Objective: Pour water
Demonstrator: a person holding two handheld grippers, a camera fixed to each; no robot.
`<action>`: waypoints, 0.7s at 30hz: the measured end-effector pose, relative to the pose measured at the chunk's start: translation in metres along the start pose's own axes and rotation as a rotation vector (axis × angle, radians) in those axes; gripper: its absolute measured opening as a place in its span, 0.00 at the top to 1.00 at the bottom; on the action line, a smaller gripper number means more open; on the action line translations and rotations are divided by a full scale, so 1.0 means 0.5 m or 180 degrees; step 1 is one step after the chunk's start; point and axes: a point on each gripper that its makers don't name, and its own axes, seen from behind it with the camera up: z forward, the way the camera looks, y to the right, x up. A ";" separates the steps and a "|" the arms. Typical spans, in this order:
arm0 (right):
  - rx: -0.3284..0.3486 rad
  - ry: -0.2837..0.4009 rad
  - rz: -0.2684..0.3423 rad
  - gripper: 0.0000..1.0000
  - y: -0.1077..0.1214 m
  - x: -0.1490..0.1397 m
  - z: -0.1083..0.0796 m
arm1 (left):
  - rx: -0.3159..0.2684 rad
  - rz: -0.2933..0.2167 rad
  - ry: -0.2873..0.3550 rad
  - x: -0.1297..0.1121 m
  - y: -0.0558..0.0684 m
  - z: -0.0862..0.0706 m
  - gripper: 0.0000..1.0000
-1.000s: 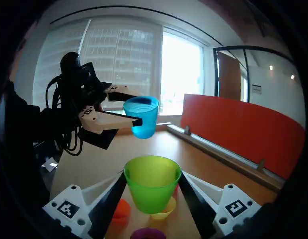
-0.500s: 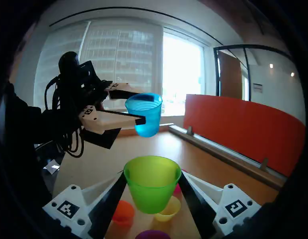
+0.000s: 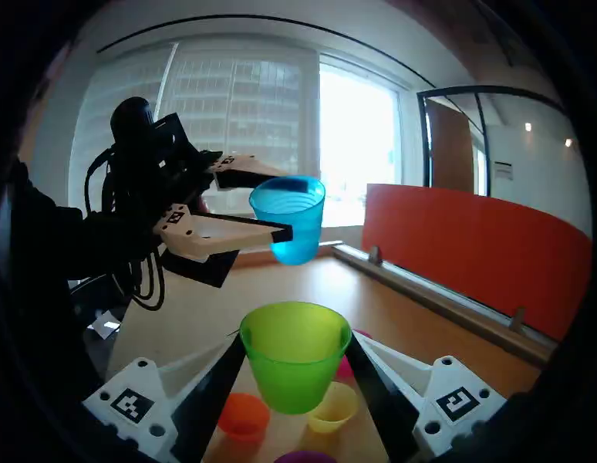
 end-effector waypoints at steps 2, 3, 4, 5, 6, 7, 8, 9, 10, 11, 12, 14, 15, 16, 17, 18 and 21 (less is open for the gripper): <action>0.0007 0.0007 -0.0001 0.08 -0.002 0.000 0.001 | 0.0000 0.0020 0.0006 0.003 0.001 0.000 0.13; 0.0011 0.0010 0.0000 0.08 -0.002 0.001 0.001 | 0.0000 0.0029 0.0008 0.004 0.001 0.000 0.13; 0.0018 0.0014 0.0004 0.08 -0.004 0.002 0.002 | -0.0002 0.0039 0.0010 0.005 0.001 -0.001 0.13; 0.0024 0.0018 0.0008 0.08 -0.005 0.003 0.002 | -0.0003 0.0048 0.0012 0.006 0.001 -0.001 0.13; 0.0030 0.0022 0.0011 0.08 -0.005 0.005 0.002 | -0.0004 0.0056 0.0013 0.007 0.000 -0.001 0.13; 0.0034 0.0025 0.0010 0.08 -0.006 0.007 0.002 | -0.0005 0.0062 0.0012 0.007 0.001 -0.001 0.13; 0.0037 0.0027 0.0009 0.08 -0.007 0.009 0.003 | -0.0005 0.0068 0.0012 0.008 0.001 -0.002 0.13; 0.0040 0.0029 0.0007 0.08 -0.008 0.011 0.003 | -0.0006 0.0074 0.0011 0.008 0.001 -0.002 0.13; 0.0043 0.0029 0.0002 0.08 -0.009 0.012 0.003 | -0.0007 0.0079 0.0008 0.007 0.001 -0.002 0.13; 0.0046 0.0029 -0.0003 0.08 -0.010 0.013 0.004 | -0.0008 0.0084 0.0005 0.007 0.001 -0.002 0.13; 0.0049 0.0028 -0.0008 0.08 -0.012 0.014 0.004 | -0.0010 0.0090 0.0002 0.006 0.001 -0.003 0.13; 0.0058 0.0022 -0.0020 0.08 -0.015 0.015 0.005 | -0.0011 0.0104 -0.0004 0.005 0.002 -0.004 0.13; 0.0062 0.0020 -0.0026 0.08 -0.016 0.016 0.005 | -0.0012 0.0112 -0.0006 0.005 0.002 -0.005 0.13; 0.0065 0.0020 -0.0033 0.08 -0.016 0.016 0.006 | -0.0014 0.0122 -0.0006 0.005 0.002 -0.005 0.13; 0.0067 0.0020 -0.0040 0.08 -0.017 0.016 0.006 | -0.0015 0.0131 -0.0005 0.006 0.002 -0.005 0.13; 0.0070 0.0020 -0.0045 0.08 -0.017 0.017 0.006 | -0.0016 0.0141 -0.0005 0.006 0.003 -0.006 0.13; 0.0077 0.0026 -0.0039 0.08 -0.019 0.018 0.008 | -0.0017 0.0168 -0.0001 0.010 0.003 -0.006 0.13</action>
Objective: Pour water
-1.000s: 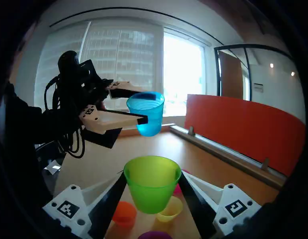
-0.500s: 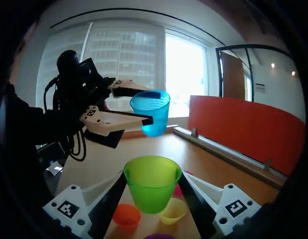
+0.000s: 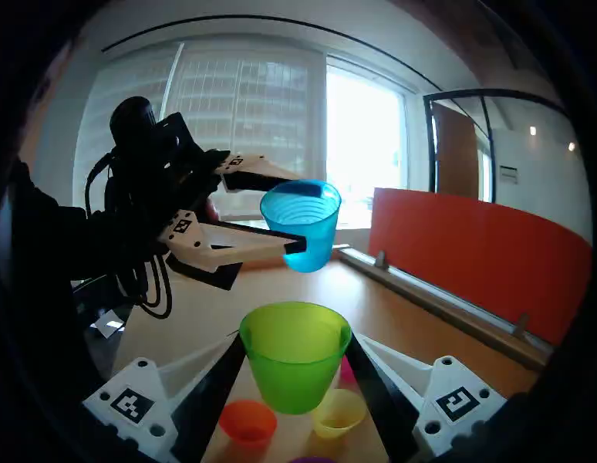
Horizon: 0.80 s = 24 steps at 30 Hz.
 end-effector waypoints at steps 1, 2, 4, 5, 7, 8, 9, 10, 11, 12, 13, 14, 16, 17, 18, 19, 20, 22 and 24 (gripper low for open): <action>0.0004 0.0004 0.0004 0.08 -0.001 0.001 0.001 | 0.0000 0.0010 0.0001 0.001 0.000 0.000 0.13; 0.0008 0.0007 0.0008 0.08 -0.002 0.002 0.002 | -0.0001 0.0019 0.0001 0.002 0.000 0.000 0.13; 0.0013 0.0014 0.0009 0.08 -0.004 0.005 0.004 | 0.0001 0.0039 0.0001 0.004 -0.001 0.000 0.13; 0.0015 0.0017 0.0008 0.08 -0.004 0.006 0.005 | 0.0003 0.0048 0.0000 0.005 -0.001 -0.001 0.13; 0.0023 0.0023 0.0006 0.08 -0.007 0.009 0.007 | 0.0004 0.0069 -0.0003 0.006 -0.002 -0.001 0.13; 0.0027 0.0026 0.0006 0.08 -0.008 0.010 0.007 | 0.0004 0.0079 -0.0005 0.007 -0.002 -0.001 0.13; 0.0032 0.0028 0.0005 0.08 -0.009 0.010 0.008 | 0.0004 0.0089 -0.0006 0.008 -0.002 -0.001 0.13; 0.0037 0.0031 0.0006 0.08 -0.010 0.011 0.009 | 0.0005 0.0100 -0.0005 0.010 -0.003 -0.002 0.13; 0.0042 0.0033 0.0007 0.08 -0.011 0.011 0.009 | 0.0006 0.0111 -0.0003 0.011 -0.003 -0.002 0.13; 0.0046 0.0035 0.0007 0.08 -0.012 0.011 0.010 | 0.0007 0.0121 -0.0002 0.013 -0.004 -0.002 0.13; 0.0047 0.0037 0.0005 0.08 -0.013 0.012 0.011 | 0.0009 0.0128 0.0000 0.014 -0.004 -0.003 0.13; 0.0048 0.0040 0.0004 0.08 -0.013 0.012 0.012 | 0.0011 0.0134 0.0001 0.015 -0.005 -0.003 0.13; 0.0055 0.0047 0.0003 0.08 -0.015 0.014 0.014 | 0.0013 0.0142 0.0003 0.017 -0.005 -0.004 0.13; 0.0060 0.0051 0.0004 0.08 -0.016 0.016 0.015 | 0.0014 0.0144 0.0003 0.018 -0.006 -0.004 0.13; 0.0064 0.0054 0.0003 0.08 -0.018 0.017 0.015 | 0.0014 0.0147 0.0004 0.018 -0.006 -0.004 0.13; 0.0069 0.0057 0.0002 0.08 -0.019 0.018 0.016 | 0.0014 0.0157 0.0004 0.019 -0.006 -0.004 0.13; 0.0074 0.0059 0.0001 0.08 -0.020 0.018 0.017 | 0.0014 0.0165 0.0004 0.020 -0.007 -0.005 0.13; 0.0081 0.0062 -0.0004 0.08 -0.022 0.018 0.019 | 0.0013 0.0182 0.0006 0.022 -0.006 -0.005 0.13; 0.0085 0.0063 -0.0009 0.08 -0.023 0.016 0.021 | 0.0012 0.0198 0.0009 0.024 -0.005 -0.006 0.13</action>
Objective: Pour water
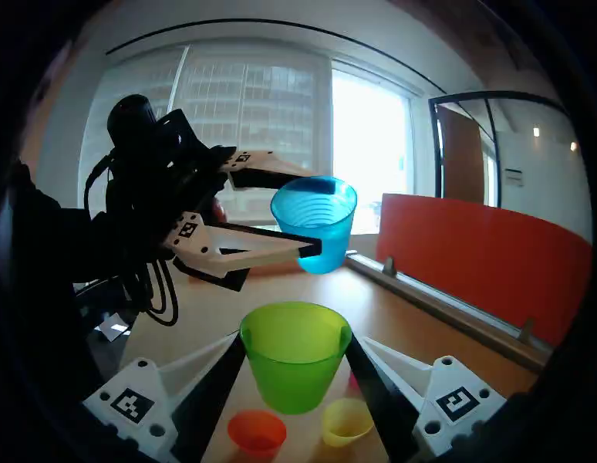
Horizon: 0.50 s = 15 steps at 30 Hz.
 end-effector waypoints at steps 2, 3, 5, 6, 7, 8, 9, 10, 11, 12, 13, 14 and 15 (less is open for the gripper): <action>0.0000 -0.0001 0.0004 0.08 0.001 -0.001 0.001 | -0.0003 0.0012 0.0003 0.002 0.001 -0.001 0.13; 0.0001 -0.0001 0.0006 0.08 0.001 -0.001 0.001 | -0.0004 0.0019 0.0004 0.003 0.002 -0.002 0.13; 0.0007 0.0001 0.0014 0.08 0.001 -0.001 0.002 | -0.0007 0.0041 0.0007 0.004 0.003 -0.002 0.13; 0.0009 0.0002 0.0016 0.08 0.000 -0.001 0.003 | -0.0008 0.0053 0.0008 0.005 0.003 -0.002 0.13; 0.0009 -0.0001 0.0014 0.08 0.000 -0.001 0.004 | -0.0008 0.0070 0.0006 0.005 0.004 -0.003 0.13; 0.0009 -0.0004 0.0013 0.08 -0.001 -0.001 0.004 | -0.0008 0.0086 0.0005 0.006 0.004 -0.003 0.13; 0.0009 -0.0005 0.0011 0.08 -0.001 -0.001 0.005 | -0.0007 0.0102 0.0003 0.006 0.005 -0.003 0.13; 0.0010 -0.0006 0.0009 0.08 -0.001 -0.002 0.006 | -0.0003 0.0118 0.0001 0.006 0.004 -0.002 0.13; 0.0011 -0.0006 0.0007 0.08 -0.002 -0.002 0.006 | 0.0001 0.0132 -0.0001 0.006 0.004 -0.002 0.13; 0.0012 -0.0006 0.0006 0.08 -0.002 -0.002 0.007 | 0.0006 0.0144 -0.0003 0.007 0.003 -0.002 0.13; 0.0015 -0.0005 0.0010 0.08 -0.002 -0.001 0.007 | 0.0013 0.0150 -0.0003 0.007 0.002 -0.001 0.13; 0.0018 -0.0003 0.0013 0.08 -0.003 -0.001 0.007 | 0.0020 0.0155 -0.0002 0.007 0.002 -0.001 0.13; 0.0021 -0.0002 0.0015 0.08 -0.003 0.000 0.007 | 0.0024 0.0160 -0.0002 0.008 0.002 -0.001 0.13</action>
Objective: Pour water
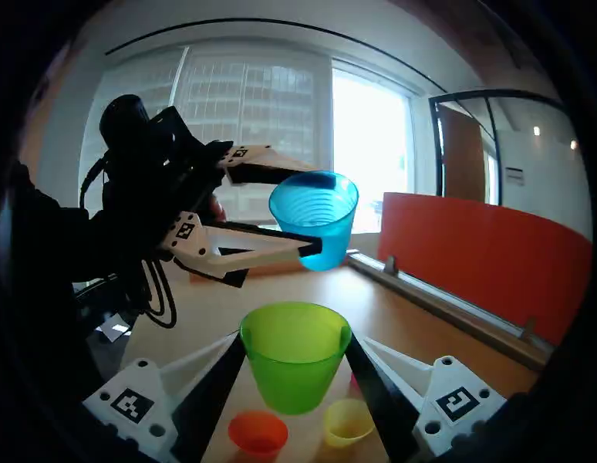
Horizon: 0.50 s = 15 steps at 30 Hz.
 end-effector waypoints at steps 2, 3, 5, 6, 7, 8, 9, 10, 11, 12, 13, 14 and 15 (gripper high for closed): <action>0.0001 0.0002 -0.0001 0.08 0.000 0.000 0.001 | -0.0006 0.0006 0.0003 0.001 0.002 0.001 0.13; 0.0001 0.0002 -0.0002 0.08 0.000 0.000 0.001 | -0.0008 0.0011 0.0005 0.001 0.002 0.001 0.13; 0.0001 0.0000 -0.0006 0.08 0.000 -0.001 0.002 | -0.0015 0.0033 0.0009 0.003 0.003 0.001 0.13; 0.0001 -0.0001 -0.0007 0.08 0.000 -0.001 0.002 | -0.0019 0.0044 0.0011 0.004 0.004 0.001 0.13; 0.0003 -0.0001 -0.0006 0.08 0.000 -0.002 0.002 | -0.0024 0.0062 0.0013 0.005 0.005 0.000 0.13; 0.0005 -0.0001 -0.0004 0.08 0.000 -0.002 0.003 | -0.0029 0.0077 0.0015 0.007 0.007 0.000 0.13; 0.0007 -0.0001 -0.0003 0.08 0.000 -0.002 0.004 | -0.0034 0.0092 0.0016 0.008 0.008 0.000 0.13; 0.0007 -0.0001 -0.0003 0.08 0.000 -0.002 0.004 | -0.0038 0.0108 0.0016 0.009 0.010 0.000 0.13; 0.0008 -0.0001 -0.0003 0.08 0.000 -0.003 0.005 | -0.0042 0.0123 0.0017 0.009 0.011 -0.001 0.13; 0.0008 -0.0002 -0.0003 0.08 0.001 -0.003 0.005 | -0.0047 0.0136 0.0017 0.010 0.012 -0.001 0.13; 0.0007 -0.0003 -0.0002 0.08 0.001 -0.003 0.005 | -0.0051 0.0149 0.0016 0.010 0.014 -0.001 0.13; 0.0006 -0.0004 -0.0002 0.08 0.001 -0.003 0.006 | -0.0056 0.0159 0.0016 0.010 0.015 -0.001 0.13; 0.0006 -0.0005 -0.0001 0.08 0.001 -0.003 0.006 | -0.0060 0.0170 0.0015 0.010 0.016 -0.001 0.13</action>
